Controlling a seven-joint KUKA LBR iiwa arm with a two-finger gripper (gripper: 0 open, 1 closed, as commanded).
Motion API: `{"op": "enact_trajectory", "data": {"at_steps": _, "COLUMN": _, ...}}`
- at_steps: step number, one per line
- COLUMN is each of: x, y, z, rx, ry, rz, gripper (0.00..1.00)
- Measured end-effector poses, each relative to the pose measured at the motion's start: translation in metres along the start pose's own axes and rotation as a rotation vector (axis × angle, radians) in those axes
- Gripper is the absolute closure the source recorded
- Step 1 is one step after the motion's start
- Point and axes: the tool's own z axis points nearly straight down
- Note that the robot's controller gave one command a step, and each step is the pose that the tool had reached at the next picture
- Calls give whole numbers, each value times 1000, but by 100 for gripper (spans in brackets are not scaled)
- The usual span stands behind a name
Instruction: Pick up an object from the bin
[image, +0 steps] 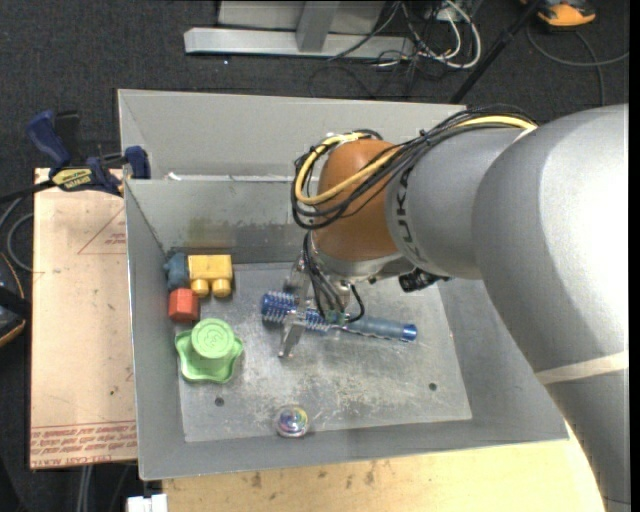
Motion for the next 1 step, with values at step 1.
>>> {"op": "enact_trajectory", "data": {"at_steps": 1, "x": -3, "y": 0, "z": -3, "rx": -2, "ry": -9, "rz": 2, "gripper": 100}}
